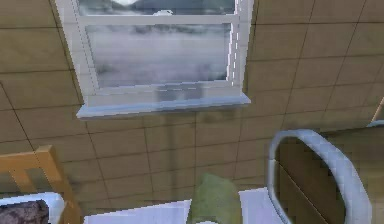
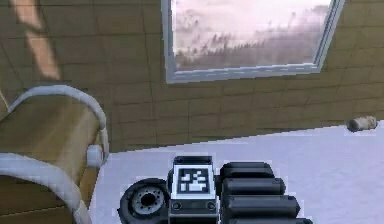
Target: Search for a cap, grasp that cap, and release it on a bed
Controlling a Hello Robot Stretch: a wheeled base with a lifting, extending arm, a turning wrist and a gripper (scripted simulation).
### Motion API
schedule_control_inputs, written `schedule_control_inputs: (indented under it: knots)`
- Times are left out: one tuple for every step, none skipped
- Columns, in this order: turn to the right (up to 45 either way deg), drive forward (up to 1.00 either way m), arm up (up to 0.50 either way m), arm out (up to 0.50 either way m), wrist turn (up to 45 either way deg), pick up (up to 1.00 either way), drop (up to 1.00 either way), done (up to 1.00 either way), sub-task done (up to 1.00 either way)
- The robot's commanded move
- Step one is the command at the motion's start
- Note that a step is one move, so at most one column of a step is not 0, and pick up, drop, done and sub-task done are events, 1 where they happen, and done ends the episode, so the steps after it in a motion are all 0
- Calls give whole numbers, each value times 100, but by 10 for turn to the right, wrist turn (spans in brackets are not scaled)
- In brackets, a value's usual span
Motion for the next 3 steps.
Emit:
schedule_control_inputs:
  knots:
    - [-150,0,0,0,0,0,0,0,0]
    - [450,0,0,0,0,0,0,0,0]
    - [450,0,0,0,0,0,0,0,0]
